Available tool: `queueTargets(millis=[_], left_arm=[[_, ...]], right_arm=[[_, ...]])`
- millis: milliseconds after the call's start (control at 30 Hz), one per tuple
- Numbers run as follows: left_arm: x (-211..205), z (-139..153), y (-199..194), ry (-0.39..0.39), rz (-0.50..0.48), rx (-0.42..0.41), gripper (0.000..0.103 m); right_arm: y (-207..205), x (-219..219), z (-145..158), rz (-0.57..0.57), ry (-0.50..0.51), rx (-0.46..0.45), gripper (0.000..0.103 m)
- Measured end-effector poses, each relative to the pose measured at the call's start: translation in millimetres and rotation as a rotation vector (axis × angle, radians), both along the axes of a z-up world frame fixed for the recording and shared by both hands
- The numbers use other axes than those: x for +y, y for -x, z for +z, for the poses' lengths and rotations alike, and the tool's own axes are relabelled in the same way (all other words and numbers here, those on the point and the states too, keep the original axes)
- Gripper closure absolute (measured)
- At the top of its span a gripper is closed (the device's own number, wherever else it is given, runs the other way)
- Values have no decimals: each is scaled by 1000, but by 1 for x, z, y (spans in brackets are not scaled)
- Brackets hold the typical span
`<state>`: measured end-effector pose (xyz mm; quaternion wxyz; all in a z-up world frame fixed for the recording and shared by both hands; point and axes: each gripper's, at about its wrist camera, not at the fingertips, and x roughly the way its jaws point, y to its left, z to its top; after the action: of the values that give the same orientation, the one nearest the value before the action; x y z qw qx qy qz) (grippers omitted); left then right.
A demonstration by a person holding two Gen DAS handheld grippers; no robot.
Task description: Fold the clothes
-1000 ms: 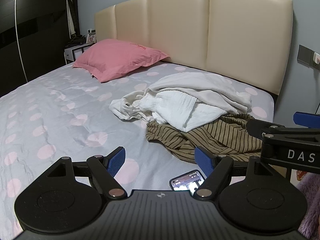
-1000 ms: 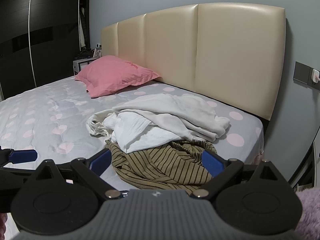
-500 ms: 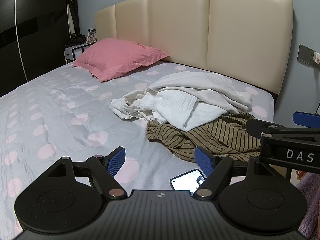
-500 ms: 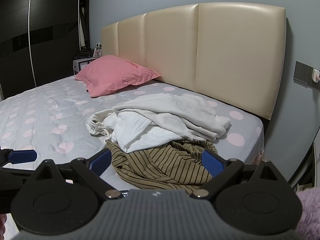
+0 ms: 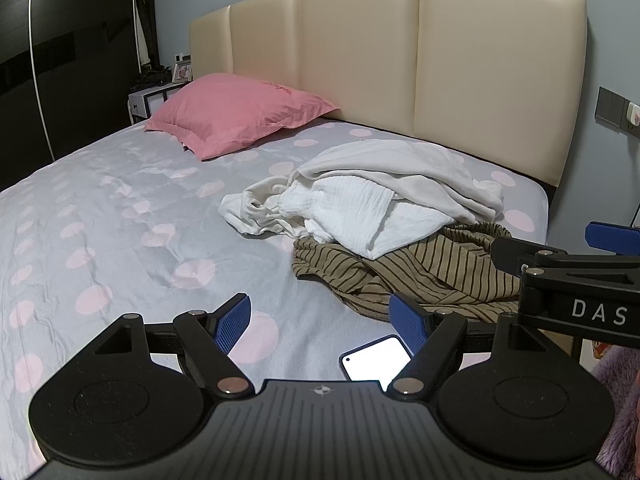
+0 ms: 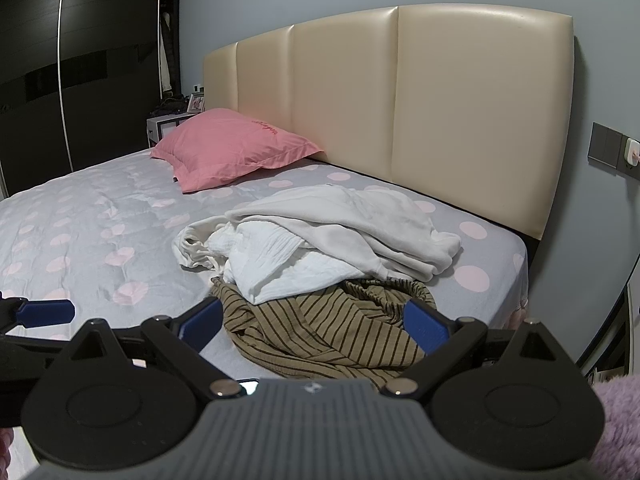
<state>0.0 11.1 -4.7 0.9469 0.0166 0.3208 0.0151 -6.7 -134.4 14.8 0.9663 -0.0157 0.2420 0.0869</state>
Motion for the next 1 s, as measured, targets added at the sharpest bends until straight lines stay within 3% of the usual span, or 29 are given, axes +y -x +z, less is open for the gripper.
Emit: queueTargets(millis=[1000], left_arm=[[6, -6, -7, 10, 22, 21, 27]], right_arm=[[-8, 2, -5, 24, 8, 3, 4]])
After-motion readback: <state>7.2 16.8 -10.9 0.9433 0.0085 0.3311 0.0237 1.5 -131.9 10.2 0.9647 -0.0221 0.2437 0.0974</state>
